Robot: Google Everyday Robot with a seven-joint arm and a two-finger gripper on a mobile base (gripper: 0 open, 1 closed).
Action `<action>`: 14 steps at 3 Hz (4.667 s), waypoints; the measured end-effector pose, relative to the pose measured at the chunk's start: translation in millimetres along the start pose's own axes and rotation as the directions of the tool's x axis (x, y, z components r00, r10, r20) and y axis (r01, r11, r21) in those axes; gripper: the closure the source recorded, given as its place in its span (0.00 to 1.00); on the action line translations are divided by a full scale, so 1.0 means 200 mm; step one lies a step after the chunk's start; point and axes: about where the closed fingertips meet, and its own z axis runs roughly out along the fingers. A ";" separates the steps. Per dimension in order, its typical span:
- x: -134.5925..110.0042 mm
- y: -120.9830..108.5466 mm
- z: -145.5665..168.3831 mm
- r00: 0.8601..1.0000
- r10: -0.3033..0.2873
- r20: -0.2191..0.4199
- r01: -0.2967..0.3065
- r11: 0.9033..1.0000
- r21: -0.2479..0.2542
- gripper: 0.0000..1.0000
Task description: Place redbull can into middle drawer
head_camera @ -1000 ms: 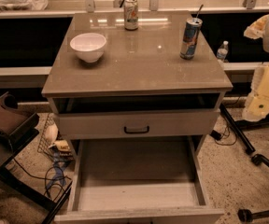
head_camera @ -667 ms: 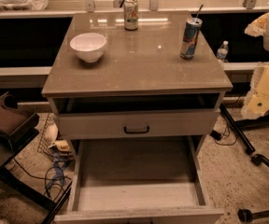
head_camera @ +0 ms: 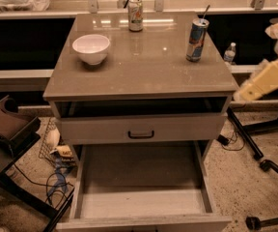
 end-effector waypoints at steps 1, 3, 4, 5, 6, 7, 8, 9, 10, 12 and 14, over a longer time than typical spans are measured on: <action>-0.07 -0.20 0.12 0.995 0.036 0.091 -0.043 0.996 0.082 0.00; -0.16 -0.40 0.25 0.981 0.100 0.165 -0.129 0.976 0.174 0.00; -0.17 -0.40 0.26 0.981 0.128 0.148 -0.155 0.971 0.183 0.00; -0.17 -0.41 0.28 0.976 0.144 0.162 -0.173 0.968 0.180 0.00; -0.22 -0.52 0.46 0.948 0.187 0.256 -0.236 0.956 0.175 0.00; -0.25 -0.63 0.61 0.905 0.228 0.359 -0.296 0.944 0.145 0.00; -0.28 -0.74 0.78 0.854 0.273 0.442 -0.346 0.934 0.092 0.00; -0.29 -0.82 0.92 0.796 0.338 0.503 -0.407 0.913 0.031 0.00; -0.31 -0.88 1.03 0.732 0.393 0.557 -0.450 0.892 -0.038 0.18; -0.38 -0.93 1.10 0.690 0.410 0.597 -0.450 0.888 -0.091 0.72; -0.38 -0.96 1.11 0.725 0.406 0.556 -0.444 0.893 -0.073 1.00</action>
Offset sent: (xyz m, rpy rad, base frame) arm 0.1320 -0.0194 0.0109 0.2274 -0.2880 -0.1695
